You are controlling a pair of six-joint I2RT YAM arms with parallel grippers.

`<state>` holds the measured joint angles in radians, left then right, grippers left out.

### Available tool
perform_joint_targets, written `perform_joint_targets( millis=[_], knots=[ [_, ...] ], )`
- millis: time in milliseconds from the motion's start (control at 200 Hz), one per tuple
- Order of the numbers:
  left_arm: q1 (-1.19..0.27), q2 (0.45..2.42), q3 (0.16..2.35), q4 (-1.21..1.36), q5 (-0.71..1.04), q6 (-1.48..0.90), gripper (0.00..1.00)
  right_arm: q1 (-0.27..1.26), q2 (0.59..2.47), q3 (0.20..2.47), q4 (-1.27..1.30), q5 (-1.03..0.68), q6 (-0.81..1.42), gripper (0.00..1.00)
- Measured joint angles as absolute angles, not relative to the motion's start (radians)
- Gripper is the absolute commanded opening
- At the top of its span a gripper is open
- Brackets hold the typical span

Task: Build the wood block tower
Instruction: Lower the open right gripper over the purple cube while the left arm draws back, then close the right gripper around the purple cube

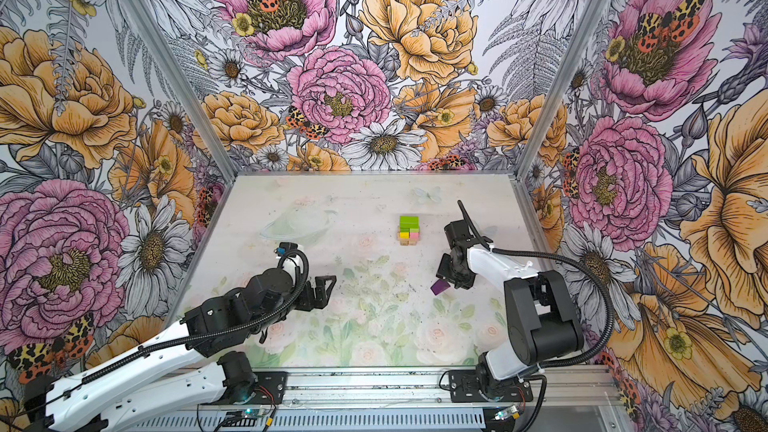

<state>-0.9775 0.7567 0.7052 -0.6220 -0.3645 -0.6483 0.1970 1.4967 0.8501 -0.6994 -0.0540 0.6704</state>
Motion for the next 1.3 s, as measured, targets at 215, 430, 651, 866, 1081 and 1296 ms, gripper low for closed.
perform_joint_targets(
  millis=[215,430,651,866,1081,1296],
  knots=[
    [-0.978,0.746,0.691,-0.623,-0.355,-0.650,0.99,0.201,1.380,0.849,-0.738,-0.077,0.678,0.77],
    [-0.978,0.741,0.690,-0.622,-0.354,-0.656,0.99,0.262,1.340,0.812,-0.760,-0.092,0.770,0.77],
    [-0.978,0.732,0.690,-0.623,-0.355,-0.654,0.99,0.326,1.340,0.806,-0.775,-0.073,0.887,0.77],
    [-0.966,0.688,0.677,-0.620,-0.355,-0.628,0.99,0.359,1.353,0.806,-0.794,-0.005,1.006,0.74],
    [-0.912,0.618,0.644,-0.619,-0.336,-0.603,0.99,0.366,1.378,0.812,-0.812,0.039,1.086,0.71],
    [-0.887,0.553,0.624,-0.615,-0.305,-0.602,0.99,0.389,1.419,0.877,-0.823,0.068,1.131,0.68]
  ],
)
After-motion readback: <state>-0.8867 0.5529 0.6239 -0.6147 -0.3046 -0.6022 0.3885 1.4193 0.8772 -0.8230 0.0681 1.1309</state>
